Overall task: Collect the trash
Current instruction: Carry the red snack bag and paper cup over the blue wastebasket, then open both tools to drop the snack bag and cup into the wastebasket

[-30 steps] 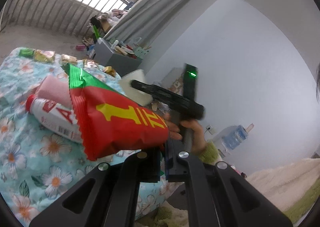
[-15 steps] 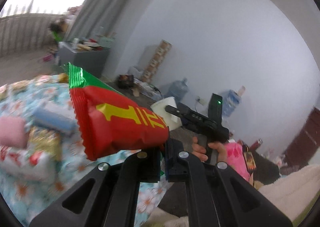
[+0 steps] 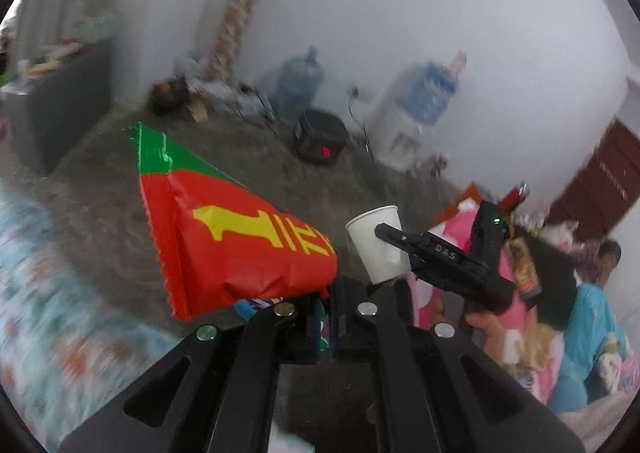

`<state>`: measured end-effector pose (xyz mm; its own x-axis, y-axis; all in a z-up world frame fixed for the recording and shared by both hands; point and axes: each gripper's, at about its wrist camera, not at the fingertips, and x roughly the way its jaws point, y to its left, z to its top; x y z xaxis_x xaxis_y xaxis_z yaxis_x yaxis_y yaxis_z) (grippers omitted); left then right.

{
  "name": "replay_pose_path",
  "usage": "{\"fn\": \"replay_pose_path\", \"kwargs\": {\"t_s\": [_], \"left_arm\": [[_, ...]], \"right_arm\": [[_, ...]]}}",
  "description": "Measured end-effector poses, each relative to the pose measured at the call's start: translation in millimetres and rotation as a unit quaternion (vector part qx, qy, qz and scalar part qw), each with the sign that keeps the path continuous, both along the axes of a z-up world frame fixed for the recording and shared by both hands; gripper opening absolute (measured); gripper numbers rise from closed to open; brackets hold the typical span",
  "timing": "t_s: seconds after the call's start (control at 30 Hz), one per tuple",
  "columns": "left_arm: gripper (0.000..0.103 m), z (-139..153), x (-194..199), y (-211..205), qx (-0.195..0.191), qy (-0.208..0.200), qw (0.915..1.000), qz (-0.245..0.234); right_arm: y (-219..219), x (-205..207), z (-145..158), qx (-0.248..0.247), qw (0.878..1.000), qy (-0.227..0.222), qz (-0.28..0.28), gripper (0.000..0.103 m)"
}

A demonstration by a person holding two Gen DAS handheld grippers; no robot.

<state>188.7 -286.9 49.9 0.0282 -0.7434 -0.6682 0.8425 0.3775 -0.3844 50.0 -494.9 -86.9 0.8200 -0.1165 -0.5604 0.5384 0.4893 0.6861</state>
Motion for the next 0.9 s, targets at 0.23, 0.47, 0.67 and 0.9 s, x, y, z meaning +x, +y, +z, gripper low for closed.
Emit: {"fn": "replay_pose_path", "kwargs": {"t_s": [0.23, 0.47, 0.67, 0.9], "left_arm": [[0.003, -90, 11, -118, 0.045, 0.051, 0.9966, -0.047], [0.054, -205, 33, -190, 0.170, 0.116, 0.9784, -0.018], [0.057, -234, 60, -172, 0.198, 0.172, 0.9634, 0.054], [0.066, -158, 79, -135, 0.152, 0.120, 0.9777, 0.081]], "right_arm": [[-41, -3, -58, 0.060, 0.997, 0.021, -0.040, 0.062], [-66, 7, -99, 0.082, 0.993, 0.049, -0.062, 0.062], [-73, 16, -136, 0.110, 0.989, 0.083, -0.056, 0.062], [-73, 36, -143, 0.121, 0.988, 0.093, -0.028, 0.064]]}}
